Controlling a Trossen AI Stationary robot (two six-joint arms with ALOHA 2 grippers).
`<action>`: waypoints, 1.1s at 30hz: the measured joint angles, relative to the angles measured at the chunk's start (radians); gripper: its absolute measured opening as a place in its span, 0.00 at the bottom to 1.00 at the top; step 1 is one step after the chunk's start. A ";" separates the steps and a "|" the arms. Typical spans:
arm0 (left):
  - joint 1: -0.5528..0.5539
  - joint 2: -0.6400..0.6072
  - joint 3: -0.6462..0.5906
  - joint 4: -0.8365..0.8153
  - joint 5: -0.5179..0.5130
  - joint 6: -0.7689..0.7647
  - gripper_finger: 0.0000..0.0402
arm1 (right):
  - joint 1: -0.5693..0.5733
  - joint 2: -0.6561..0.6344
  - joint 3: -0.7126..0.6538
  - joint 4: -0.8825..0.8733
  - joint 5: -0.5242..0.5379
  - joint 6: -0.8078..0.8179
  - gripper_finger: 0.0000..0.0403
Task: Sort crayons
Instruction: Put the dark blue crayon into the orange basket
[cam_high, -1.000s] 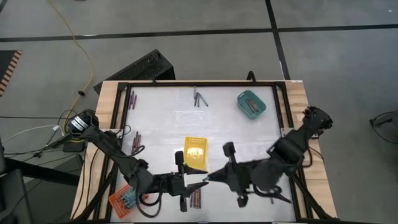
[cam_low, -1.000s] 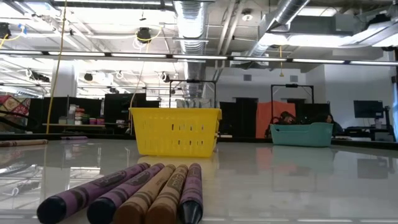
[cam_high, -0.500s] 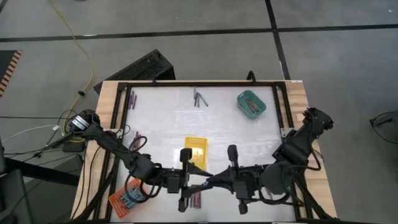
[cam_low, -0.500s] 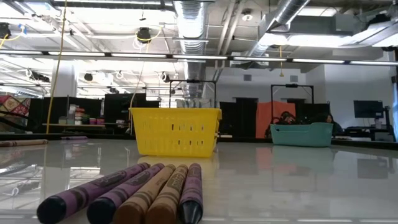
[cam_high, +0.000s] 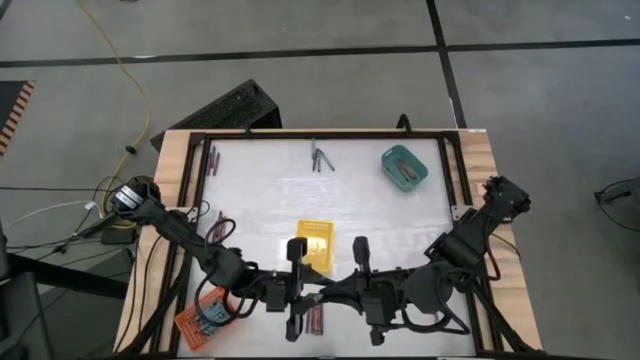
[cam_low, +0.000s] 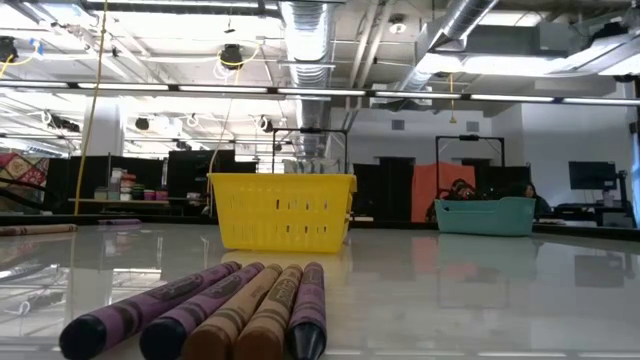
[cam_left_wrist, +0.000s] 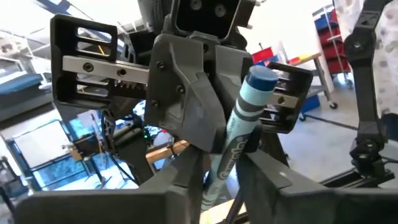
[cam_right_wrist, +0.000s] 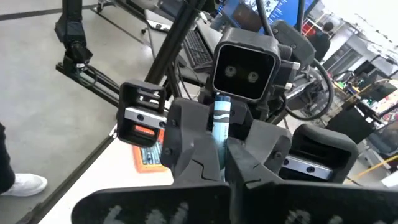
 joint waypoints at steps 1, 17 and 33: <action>-0.004 0.000 0.000 0.000 -0.002 0.012 0.13 | 0.000 0.000 0.000 0.003 -0.004 0.000 0.00; -0.051 -0.002 0.000 -0.193 -0.225 -0.012 0.02 | -0.007 -0.001 -0.001 -0.192 0.074 0.208 0.18; -0.280 -0.106 0.001 -1.624 -0.013 -1.727 0.02 | -0.082 -0.001 -0.080 -0.795 0.119 0.760 0.53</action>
